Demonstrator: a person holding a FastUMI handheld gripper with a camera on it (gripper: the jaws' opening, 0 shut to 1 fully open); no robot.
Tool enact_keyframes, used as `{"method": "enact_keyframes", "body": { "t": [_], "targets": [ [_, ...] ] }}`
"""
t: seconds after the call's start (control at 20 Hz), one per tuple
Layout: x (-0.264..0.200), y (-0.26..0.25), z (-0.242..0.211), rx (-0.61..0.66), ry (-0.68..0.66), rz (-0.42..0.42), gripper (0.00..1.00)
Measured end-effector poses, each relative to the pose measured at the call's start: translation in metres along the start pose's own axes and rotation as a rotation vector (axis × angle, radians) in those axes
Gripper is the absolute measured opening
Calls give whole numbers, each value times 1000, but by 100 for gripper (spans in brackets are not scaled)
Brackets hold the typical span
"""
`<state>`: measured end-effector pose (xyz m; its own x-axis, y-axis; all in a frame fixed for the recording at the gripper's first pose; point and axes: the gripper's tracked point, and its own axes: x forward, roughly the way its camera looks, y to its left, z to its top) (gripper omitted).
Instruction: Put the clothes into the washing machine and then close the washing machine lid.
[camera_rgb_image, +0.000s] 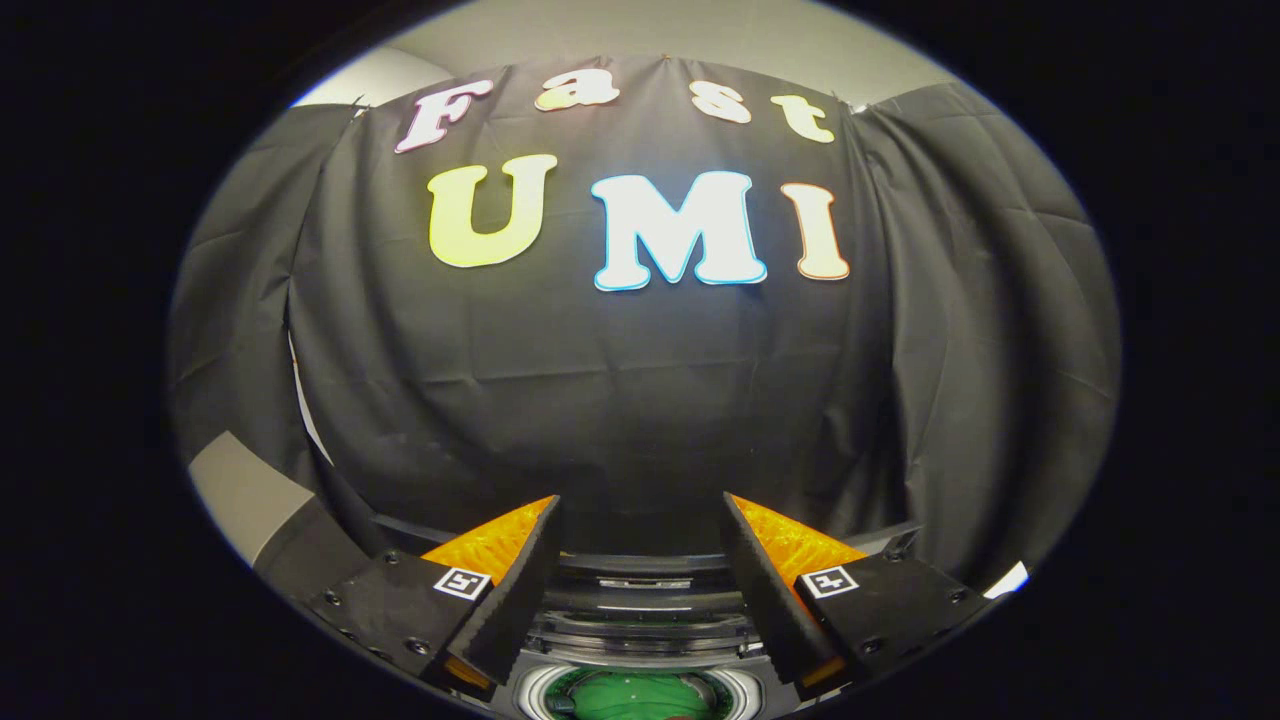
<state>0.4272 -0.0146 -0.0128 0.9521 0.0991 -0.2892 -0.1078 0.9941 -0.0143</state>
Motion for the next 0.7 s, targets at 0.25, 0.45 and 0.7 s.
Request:
{"method": "enact_keyframes", "body": {
  "t": [0.25,0.45,0.7],
  "targets": [
    [5,0,-12,41,35,2,97],
    [-12,0,-18,37,26,10,97],
    [-31,1,-25,35,19,15,97]
  ]
}}
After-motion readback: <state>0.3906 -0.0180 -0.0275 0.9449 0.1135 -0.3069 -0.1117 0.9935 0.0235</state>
